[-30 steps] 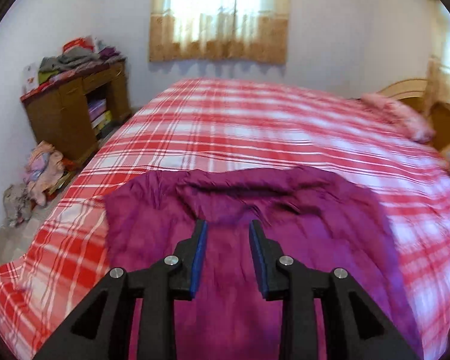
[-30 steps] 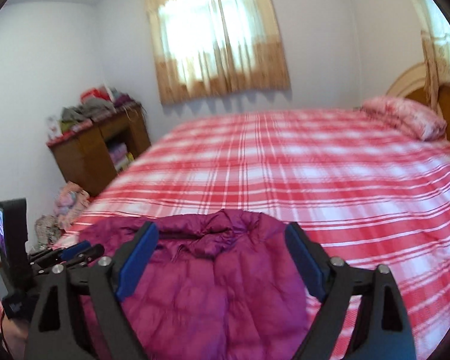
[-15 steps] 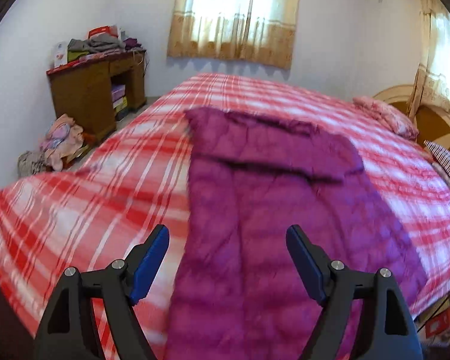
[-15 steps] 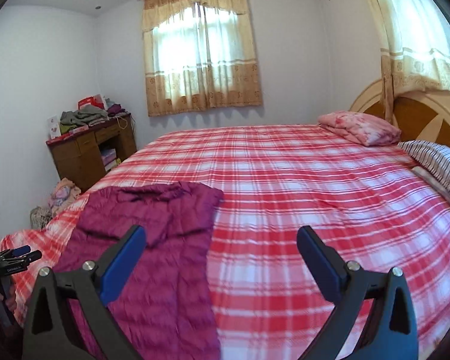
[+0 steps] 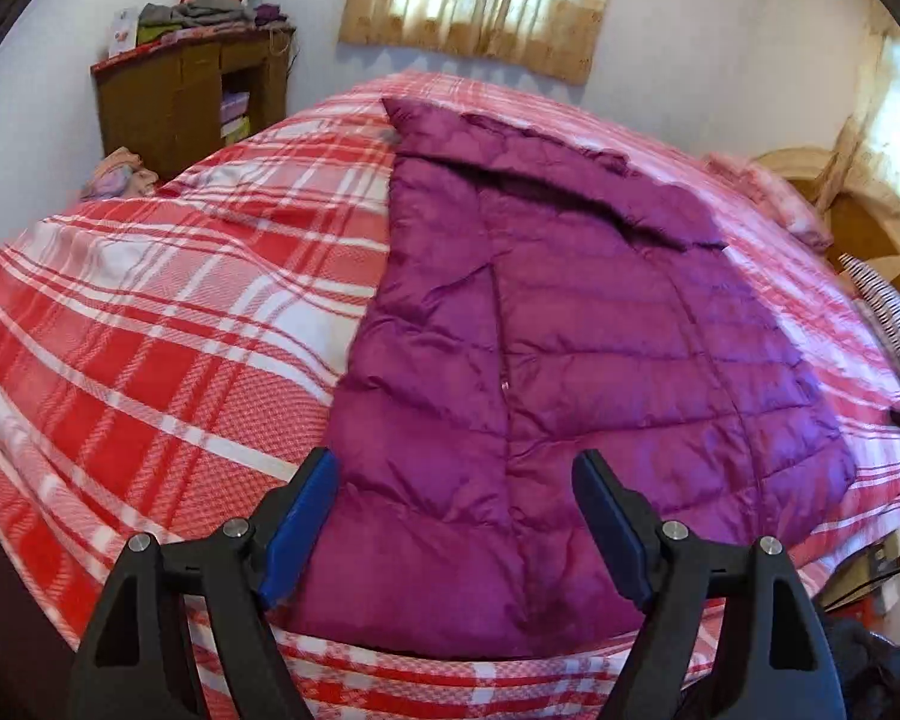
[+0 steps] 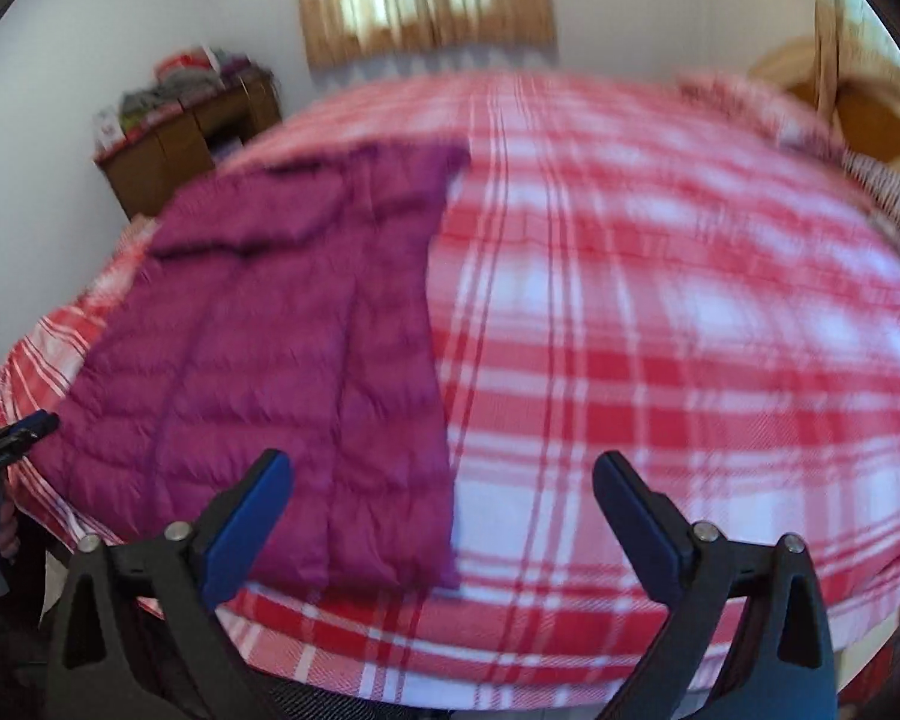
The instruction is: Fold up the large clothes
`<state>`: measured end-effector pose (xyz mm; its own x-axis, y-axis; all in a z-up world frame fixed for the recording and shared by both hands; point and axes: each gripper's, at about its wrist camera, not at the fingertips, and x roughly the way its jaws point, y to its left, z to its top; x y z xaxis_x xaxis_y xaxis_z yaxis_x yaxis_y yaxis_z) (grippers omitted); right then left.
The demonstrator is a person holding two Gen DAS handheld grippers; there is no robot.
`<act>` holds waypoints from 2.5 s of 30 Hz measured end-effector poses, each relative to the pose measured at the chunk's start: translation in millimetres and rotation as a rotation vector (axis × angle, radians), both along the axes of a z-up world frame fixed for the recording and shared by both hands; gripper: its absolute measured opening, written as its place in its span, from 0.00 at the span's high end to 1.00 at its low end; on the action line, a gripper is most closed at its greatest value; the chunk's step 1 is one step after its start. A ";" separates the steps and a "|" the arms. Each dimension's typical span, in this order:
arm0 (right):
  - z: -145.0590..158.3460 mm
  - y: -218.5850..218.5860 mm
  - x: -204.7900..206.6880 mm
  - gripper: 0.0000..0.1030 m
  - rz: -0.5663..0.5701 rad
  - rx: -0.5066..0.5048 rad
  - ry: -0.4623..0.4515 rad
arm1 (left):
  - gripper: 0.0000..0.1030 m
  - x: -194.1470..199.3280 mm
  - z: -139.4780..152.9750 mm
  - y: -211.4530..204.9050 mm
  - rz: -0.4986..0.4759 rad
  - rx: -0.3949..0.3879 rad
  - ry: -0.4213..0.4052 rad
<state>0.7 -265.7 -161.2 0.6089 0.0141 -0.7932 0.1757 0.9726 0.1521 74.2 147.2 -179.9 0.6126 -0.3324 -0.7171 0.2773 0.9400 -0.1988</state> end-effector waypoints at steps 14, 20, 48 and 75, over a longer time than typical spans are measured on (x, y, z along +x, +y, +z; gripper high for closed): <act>-54.4 25.4 1.2 0.15 0.103 0.025 0.136 | 0.70 7.4 -15.7 3.4 -0.018 -0.076 0.079; -52.3 28.7 3.7 0.15 0.100 0.025 0.133 | 0.70 5.1 -13.3 3.2 0.005 0.006 0.091; -41.6 20.9 -2.0 0.82 0.147 0.213 0.063 | 0.96 -7.9 -3.3 3.5 0.045 0.002 0.078; 103.5 13.3 -35.5 0.89 0.212 0.275 -0.333 | 0.99 -44.7 144.3 27.6 -0.072 -0.348 -0.332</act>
<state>-34.8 -252.4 -57.7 0.7905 0.3472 -0.5045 -0.1241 0.8975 0.4233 29.5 174.9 -35.7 0.7562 -0.5678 -0.3253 0.4411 0.8095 -0.3875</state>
